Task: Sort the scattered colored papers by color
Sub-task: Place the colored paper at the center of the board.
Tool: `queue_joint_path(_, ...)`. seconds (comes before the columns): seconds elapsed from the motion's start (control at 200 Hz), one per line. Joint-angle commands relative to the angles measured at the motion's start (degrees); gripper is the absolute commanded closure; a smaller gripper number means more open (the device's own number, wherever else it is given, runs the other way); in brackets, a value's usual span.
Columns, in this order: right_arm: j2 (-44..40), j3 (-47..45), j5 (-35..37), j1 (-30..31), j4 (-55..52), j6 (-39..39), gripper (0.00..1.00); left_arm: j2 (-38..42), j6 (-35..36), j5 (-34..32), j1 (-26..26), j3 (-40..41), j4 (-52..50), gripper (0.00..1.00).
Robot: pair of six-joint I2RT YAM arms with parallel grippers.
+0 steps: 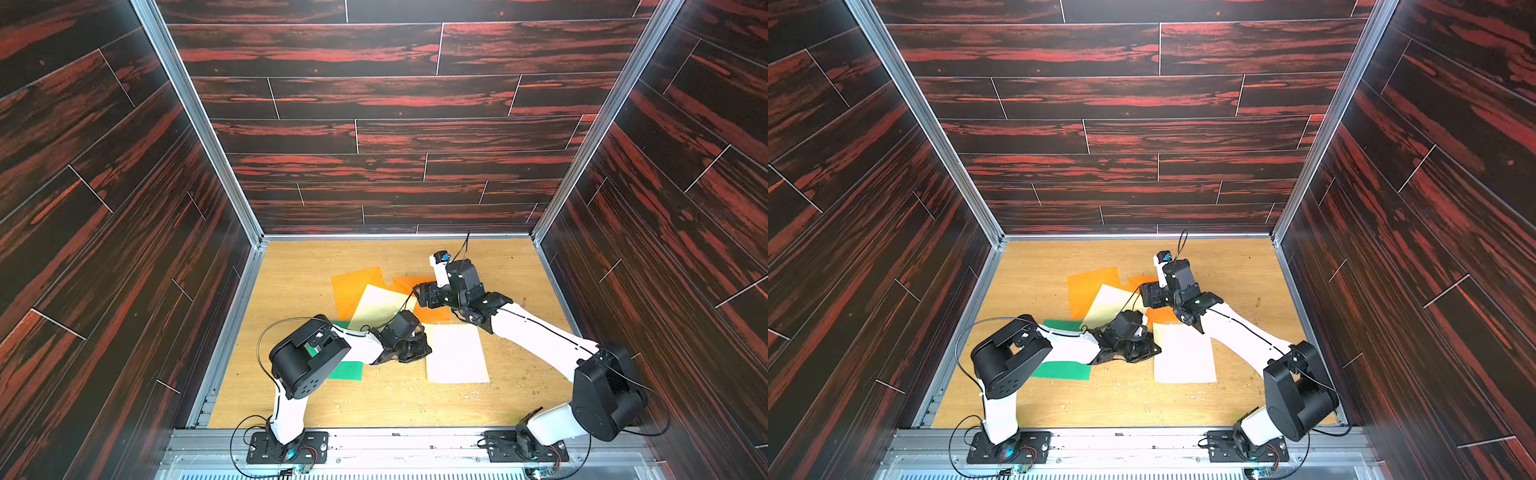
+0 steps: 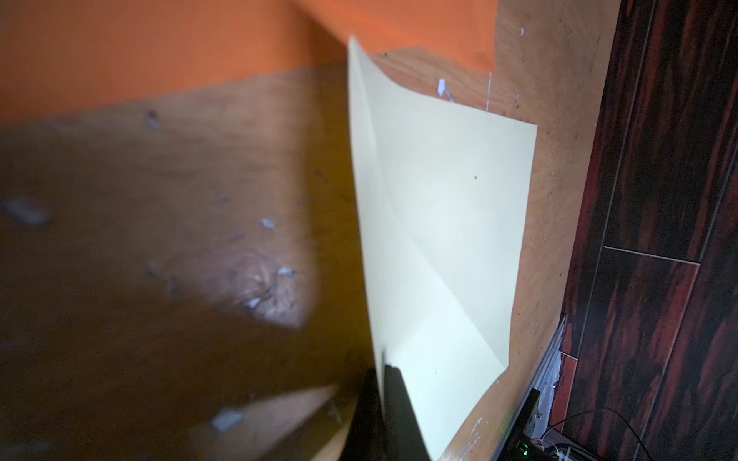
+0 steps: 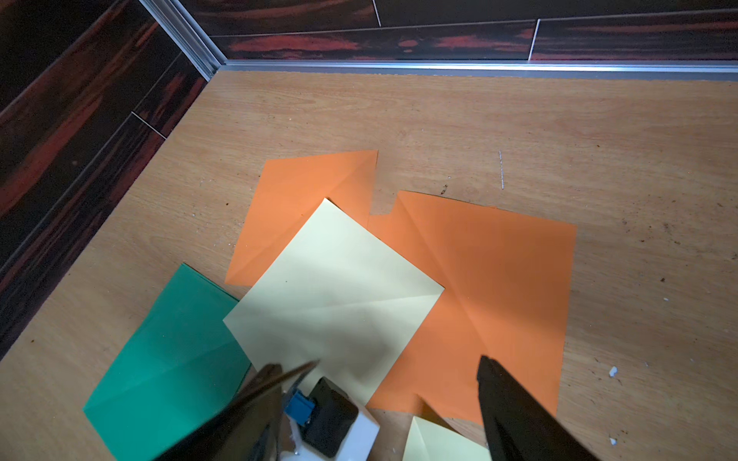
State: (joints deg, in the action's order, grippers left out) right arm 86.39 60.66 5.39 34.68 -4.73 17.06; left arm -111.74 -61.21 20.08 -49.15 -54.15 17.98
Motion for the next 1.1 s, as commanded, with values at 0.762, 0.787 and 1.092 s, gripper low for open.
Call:
queue_joint_path(0.762, -1.56, 0.71, -0.20, 0.48, 1.58, 1.13, 0.18, -12.27, -3.17, 1.65, -4.02, -13.32, 3.75, 1.00)
queue_joint_path(0.787, -2.17, 0.70, 0.43, 0.48, 1.85, 1.13, 0.18, -12.51, -3.72, 1.63, -4.02, -13.30, 4.90, 1.00)
queue_joint_path(1.092, -9.16, 4.10, 11.28, 0.48, 4.71, 0.57, 0.13, -13.86, -5.13, 1.71, -4.27, -13.20, 9.27, 1.00)
